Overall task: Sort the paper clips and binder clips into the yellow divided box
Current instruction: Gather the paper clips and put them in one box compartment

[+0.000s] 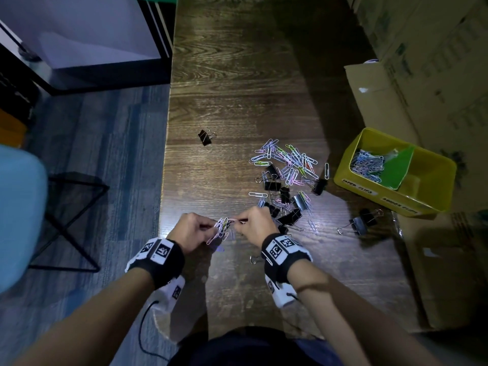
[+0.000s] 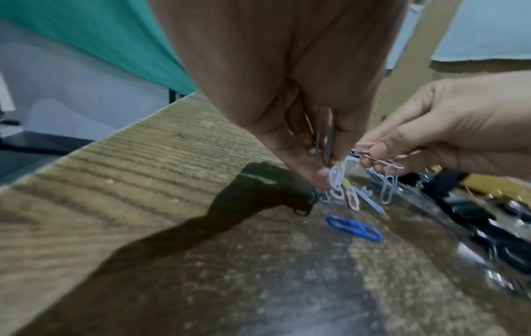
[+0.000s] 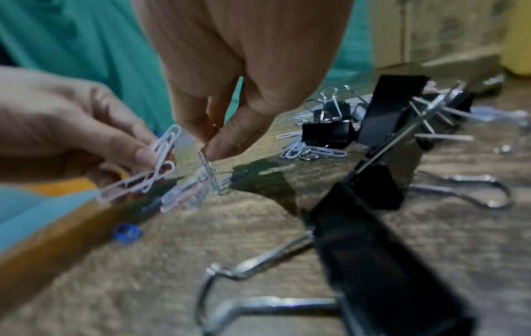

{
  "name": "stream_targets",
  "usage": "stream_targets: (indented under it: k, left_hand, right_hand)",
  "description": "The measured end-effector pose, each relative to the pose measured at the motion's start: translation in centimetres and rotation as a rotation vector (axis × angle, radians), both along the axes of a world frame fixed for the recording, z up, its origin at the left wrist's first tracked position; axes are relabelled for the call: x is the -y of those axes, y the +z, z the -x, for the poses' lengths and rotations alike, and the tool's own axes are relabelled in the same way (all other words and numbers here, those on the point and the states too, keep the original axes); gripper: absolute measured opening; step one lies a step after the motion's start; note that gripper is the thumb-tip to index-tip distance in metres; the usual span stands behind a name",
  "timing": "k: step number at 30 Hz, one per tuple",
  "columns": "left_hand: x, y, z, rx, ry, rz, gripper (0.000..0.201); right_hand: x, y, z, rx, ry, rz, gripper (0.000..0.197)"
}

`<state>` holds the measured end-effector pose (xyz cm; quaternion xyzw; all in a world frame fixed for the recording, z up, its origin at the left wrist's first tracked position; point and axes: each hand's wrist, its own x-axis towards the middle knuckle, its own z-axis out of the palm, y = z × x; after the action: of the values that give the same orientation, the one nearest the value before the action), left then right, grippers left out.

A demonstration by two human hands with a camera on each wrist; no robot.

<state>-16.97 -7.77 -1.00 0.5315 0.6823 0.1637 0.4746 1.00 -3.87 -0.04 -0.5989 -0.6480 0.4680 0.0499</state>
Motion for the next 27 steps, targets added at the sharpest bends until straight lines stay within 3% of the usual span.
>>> stream_targets:
  k: [5, 8, 11, 16, 23, 27]
  left_hand:
    - [-0.7, 1.1, -0.1, 0.35, 0.312, 0.139, 0.011]
    - [-1.4, 1.9, 0.2, 0.441, 0.389, 0.138, 0.013]
    - [-2.7, 3.4, -0.1, 0.515, 0.442, 0.138, 0.015]
    - [-6.9, 6.9, -4.0, 0.627, 0.34, 0.146, 0.016]
    - [-14.4, 11.5, -16.2, 0.748, 0.188, 0.105, 0.006]
    - [-17.6, 12.1, -23.9, 0.69, 0.108, 0.104, 0.008]
  right_hand:
    - [-0.7, 0.0, -0.6, -0.177, -0.248, 0.046, 0.018]
    - [-1.2, 0.3, -1.4, -0.342, -0.403, 0.161, 0.014]
    - [-1.8, 1.8, -2.7, -0.506, -0.544, 0.207, 0.026]
    - [-2.6, 5.9, -6.7, -0.757, -0.802, 0.177, 0.015]
    - [-6.3, 10.4, -15.1, -0.882, -1.036, -0.027, 0.012]
    - [-9.2, 11.2, -20.4, -0.874, -1.132, -0.163, 0.01]
